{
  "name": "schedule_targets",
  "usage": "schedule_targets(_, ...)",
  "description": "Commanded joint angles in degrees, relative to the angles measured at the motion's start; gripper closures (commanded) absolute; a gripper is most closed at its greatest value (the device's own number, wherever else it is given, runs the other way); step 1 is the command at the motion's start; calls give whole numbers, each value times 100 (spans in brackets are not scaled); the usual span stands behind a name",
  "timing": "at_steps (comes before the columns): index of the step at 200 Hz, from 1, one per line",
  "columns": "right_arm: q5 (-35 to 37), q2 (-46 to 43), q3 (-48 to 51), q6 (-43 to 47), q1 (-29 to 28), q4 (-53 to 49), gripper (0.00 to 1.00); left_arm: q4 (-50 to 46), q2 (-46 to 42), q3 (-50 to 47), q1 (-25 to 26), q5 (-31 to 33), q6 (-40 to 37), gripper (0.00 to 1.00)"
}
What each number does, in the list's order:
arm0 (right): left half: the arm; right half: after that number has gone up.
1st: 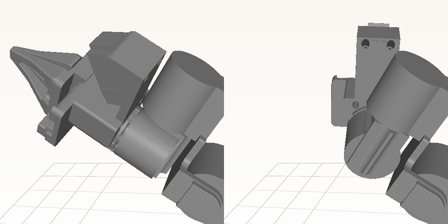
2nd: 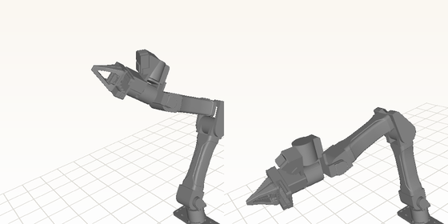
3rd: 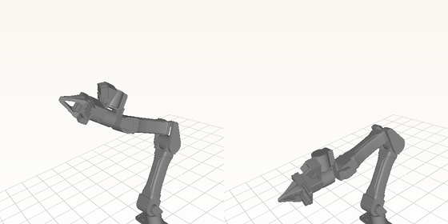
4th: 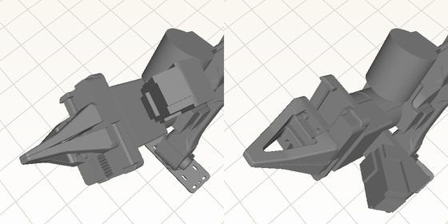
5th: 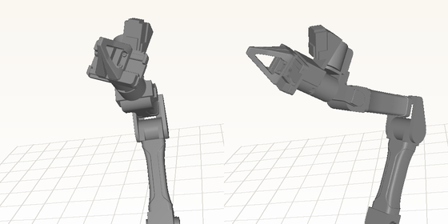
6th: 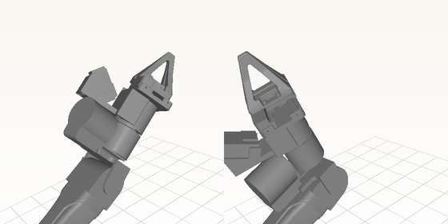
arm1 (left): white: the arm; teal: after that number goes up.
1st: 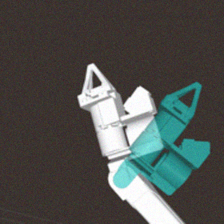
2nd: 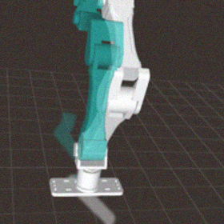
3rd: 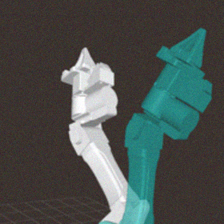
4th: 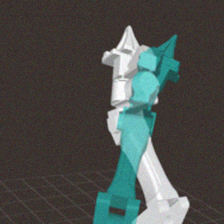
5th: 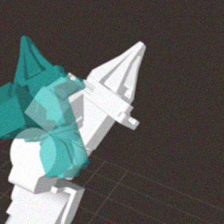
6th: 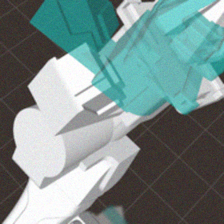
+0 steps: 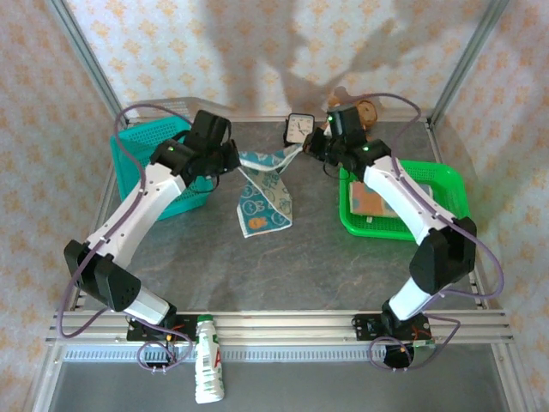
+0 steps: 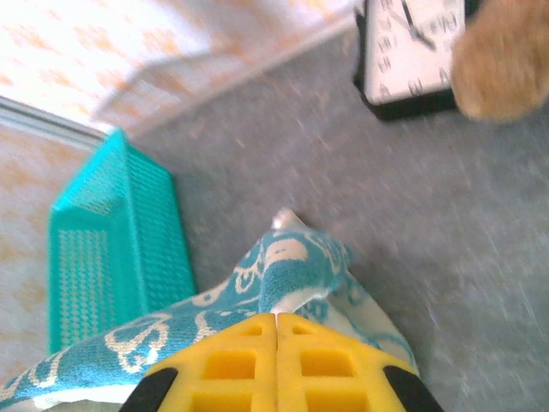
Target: Fold and stack the towels
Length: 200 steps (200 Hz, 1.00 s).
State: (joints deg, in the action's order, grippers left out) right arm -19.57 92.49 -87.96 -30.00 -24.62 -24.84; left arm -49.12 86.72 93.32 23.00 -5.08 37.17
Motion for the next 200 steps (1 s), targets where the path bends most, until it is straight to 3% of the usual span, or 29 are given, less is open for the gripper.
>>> schedule_targets(1, 5, -156, -548, 18, 53, 369, 100, -108, 15, 645, -182, 354, -340, 100)
schedule_targets(68, 545, 65, -1818, 227, 86, 485, 100, -357, 710, 2554, -516, 353, -822, 100)
schedule_targets(131, 462, 654, -3132, 474, 134, 321, 100, -188, 1058, 3616, -674, 321, -972, 100)
schedule_targets(200, -11, 613, -3453, 575, 133, 347, 100, -265, 789, 3777, -674, 118, -810, 100)
